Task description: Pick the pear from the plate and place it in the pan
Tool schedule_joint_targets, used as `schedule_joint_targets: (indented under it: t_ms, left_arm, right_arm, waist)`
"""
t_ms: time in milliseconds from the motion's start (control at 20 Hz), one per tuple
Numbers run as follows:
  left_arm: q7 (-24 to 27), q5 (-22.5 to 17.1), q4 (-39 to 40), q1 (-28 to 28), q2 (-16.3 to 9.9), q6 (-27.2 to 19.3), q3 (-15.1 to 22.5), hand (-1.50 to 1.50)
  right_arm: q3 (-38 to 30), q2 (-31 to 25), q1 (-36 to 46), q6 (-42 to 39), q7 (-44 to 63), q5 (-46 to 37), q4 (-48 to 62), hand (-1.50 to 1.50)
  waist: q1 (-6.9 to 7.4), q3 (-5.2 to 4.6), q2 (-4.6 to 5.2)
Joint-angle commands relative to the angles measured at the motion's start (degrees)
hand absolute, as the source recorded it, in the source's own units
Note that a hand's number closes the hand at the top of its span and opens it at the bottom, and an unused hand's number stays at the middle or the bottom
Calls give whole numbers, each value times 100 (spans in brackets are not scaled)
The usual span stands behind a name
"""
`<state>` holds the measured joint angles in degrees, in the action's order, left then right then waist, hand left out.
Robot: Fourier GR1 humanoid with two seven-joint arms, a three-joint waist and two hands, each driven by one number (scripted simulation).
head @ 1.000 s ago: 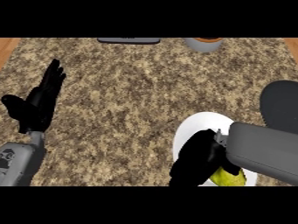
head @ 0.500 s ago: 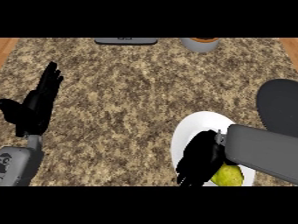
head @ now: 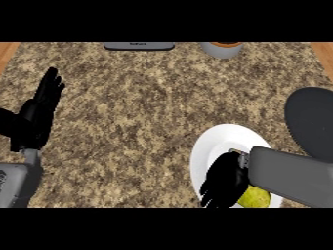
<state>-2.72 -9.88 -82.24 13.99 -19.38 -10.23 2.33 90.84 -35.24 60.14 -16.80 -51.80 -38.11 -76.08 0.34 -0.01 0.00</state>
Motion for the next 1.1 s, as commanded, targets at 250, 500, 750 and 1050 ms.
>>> schedule_joint_targets:
  t_ms: [250,500,750,1050]
  left_arm:
    - [-54,129,-363,-290,88,18,-21,0]
    - [-21,229,-325,-377,300,-36,48,0]
    - [189,162,-101,-282,176,189,-161,0]
    - [129,186,383,216,219,164,-285,0]
  right_arm:
    - [-142,165,-284,-193,-431,-784,365,-150]
    - [-151,206,-547,-269,-268,-1186,197,-150]
    - [13,288,-694,-121,-616,-1416,559,150]
    - [205,627,-854,498,-973,-1498,918,150]
  waist:
    - [21,0,-5]
    - [-8,-1,-14]
    - [2,-2,-3]
    - [-1,-1,35]
